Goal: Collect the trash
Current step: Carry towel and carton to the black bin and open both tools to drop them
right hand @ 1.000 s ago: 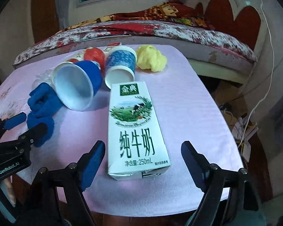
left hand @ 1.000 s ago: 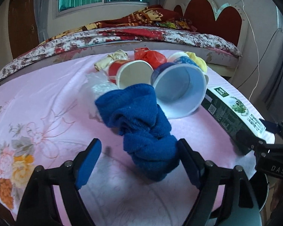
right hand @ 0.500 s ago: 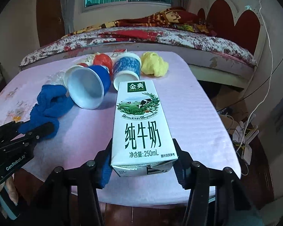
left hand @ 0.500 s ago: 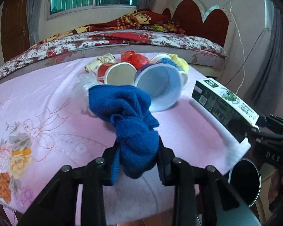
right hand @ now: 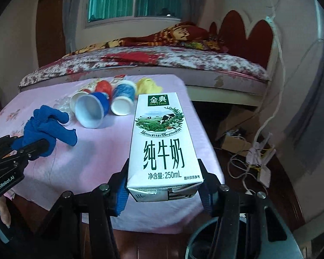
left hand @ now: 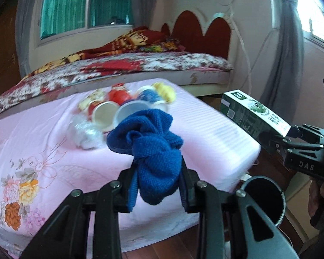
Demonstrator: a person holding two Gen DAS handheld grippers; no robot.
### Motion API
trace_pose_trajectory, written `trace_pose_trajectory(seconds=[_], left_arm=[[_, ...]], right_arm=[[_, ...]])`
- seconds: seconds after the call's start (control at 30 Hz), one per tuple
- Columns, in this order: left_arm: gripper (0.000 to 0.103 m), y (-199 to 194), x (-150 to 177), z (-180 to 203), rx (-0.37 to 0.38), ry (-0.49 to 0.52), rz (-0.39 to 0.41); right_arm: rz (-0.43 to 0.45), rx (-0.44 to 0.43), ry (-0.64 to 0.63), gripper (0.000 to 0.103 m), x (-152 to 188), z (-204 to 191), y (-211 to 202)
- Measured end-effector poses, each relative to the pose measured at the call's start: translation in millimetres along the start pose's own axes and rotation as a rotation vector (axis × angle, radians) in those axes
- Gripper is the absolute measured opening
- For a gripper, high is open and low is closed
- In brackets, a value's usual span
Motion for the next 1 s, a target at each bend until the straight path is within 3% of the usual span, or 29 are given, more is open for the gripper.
trace_pose_trajectory(seconds=[0.53,1.0], left_arm=[[0.033,-5,21,136,0.21,0.245,-0.033],[0.033,26,56,233,0.337,0.418,-0.16]], right_arm=[[-0.034,0.12,0.147,0.057,75,104,-46],[-0.202,0.167,0.24,0.057,171,172,-23]])
Point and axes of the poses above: each gripper's, at about its wrist camera, not at the fingertips, and y roughly the way its jaws point, z to its right, x to its underside, the point moved 6 cm from there along y, roughly the way its jaws point, and after that the axes turned 15 degrees about -z, right-handed, at the moved point
